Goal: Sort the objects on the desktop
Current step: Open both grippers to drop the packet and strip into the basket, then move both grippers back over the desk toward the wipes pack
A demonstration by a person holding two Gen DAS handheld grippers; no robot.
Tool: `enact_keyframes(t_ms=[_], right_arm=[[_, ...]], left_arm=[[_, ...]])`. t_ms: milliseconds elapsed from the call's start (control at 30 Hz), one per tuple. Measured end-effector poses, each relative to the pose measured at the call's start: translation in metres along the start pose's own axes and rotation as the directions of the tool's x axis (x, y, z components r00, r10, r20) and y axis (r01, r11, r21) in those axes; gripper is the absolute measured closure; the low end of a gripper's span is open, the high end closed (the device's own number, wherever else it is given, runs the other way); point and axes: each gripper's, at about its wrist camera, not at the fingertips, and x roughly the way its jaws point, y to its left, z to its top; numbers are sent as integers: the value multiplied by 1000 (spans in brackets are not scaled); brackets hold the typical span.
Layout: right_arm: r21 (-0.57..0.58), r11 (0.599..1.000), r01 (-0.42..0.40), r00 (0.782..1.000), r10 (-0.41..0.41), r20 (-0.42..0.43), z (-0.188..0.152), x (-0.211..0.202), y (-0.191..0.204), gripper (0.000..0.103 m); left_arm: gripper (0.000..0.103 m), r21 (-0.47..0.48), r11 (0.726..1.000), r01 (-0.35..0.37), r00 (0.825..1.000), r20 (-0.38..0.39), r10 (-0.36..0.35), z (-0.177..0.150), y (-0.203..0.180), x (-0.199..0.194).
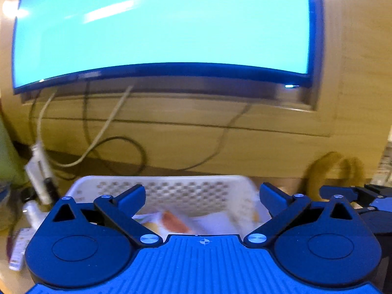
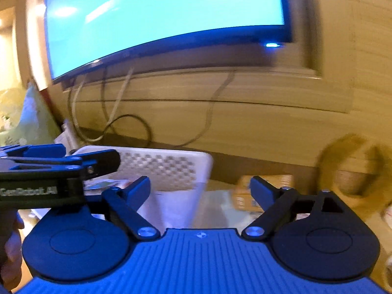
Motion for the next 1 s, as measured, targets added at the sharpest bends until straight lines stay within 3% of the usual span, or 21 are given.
enact_keyframes(t_ms=[167, 400, 633, 933, 1000], right_arm=[[36, 997, 75, 997, -76, 14, -9, -25, -45, 7], [89, 981, 171, 984, -166, -61, -44, -43, -109, 7], [157, 973, 170, 976, -144, -167, -87, -37, -155, 7], [152, 983, 103, 979, -73, -189, -109, -17, -187, 7], [159, 980, 120, 977, -88, -194, -110, -9, -193, 7]], left_arm=[[0, 47, 995, 84, 996, 7, -84, -3, -51, -3], [0, 118, 975, 187, 982, -40, -184, -30, -121, 4], [0, 129, 953, 273, 957, -141, -255, -63, -162, 36], [0, 139, 970, 199, 958, -236, -162, -92, -170, 112], [0, 131, 972, 192, 956, -249, -155, -94, -167, 126]])
